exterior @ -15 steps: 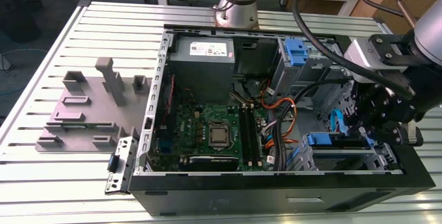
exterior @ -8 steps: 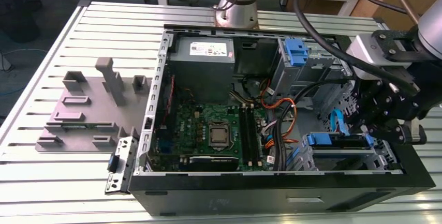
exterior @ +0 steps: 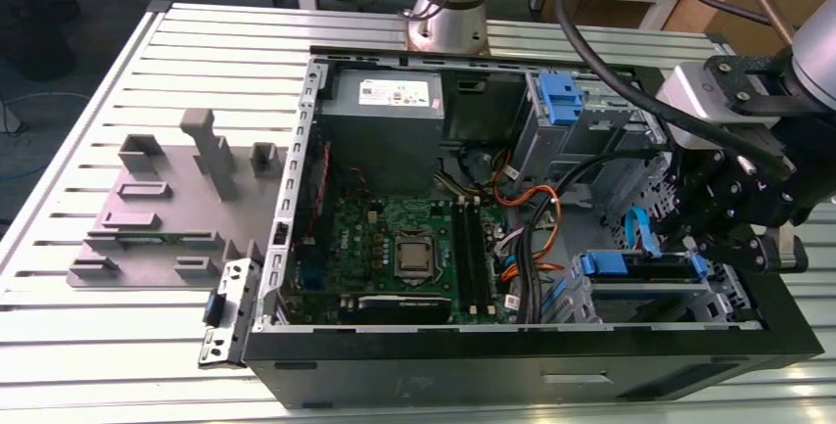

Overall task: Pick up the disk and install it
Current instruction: 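Insert the second disk wire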

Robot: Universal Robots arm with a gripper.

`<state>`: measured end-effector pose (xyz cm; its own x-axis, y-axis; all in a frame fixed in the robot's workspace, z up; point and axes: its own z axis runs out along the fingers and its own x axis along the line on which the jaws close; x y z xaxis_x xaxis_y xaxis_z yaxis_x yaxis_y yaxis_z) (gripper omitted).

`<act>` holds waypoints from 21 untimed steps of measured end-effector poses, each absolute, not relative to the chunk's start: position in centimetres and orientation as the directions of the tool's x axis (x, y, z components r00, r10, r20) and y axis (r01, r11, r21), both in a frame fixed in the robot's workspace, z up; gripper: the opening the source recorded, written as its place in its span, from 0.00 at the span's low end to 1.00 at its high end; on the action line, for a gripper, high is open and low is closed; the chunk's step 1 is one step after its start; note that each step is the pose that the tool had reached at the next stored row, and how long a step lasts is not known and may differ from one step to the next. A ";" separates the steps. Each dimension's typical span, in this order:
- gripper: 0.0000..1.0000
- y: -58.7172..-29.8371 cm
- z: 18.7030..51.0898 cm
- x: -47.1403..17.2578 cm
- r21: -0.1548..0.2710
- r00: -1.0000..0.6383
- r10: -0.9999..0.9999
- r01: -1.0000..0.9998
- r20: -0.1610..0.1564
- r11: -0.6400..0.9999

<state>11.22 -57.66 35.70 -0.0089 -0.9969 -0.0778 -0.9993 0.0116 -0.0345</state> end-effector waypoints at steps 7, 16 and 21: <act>0.24 -57.7 35.6 11.7 -0.033 -0.009 -0.997 -0.999 -0.078 0.012; 0.24 -57.5 35.4 12.8 -0.024 -0.010 -0.997 -1.000 -0.078 0.012; 0.24 -57.2 35.3 13.2 -0.020 -0.010 -0.997 -1.000 -0.077 0.012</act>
<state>13.18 -57.20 35.28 -0.0100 -0.9969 -0.0775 -0.9997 0.0116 -0.0202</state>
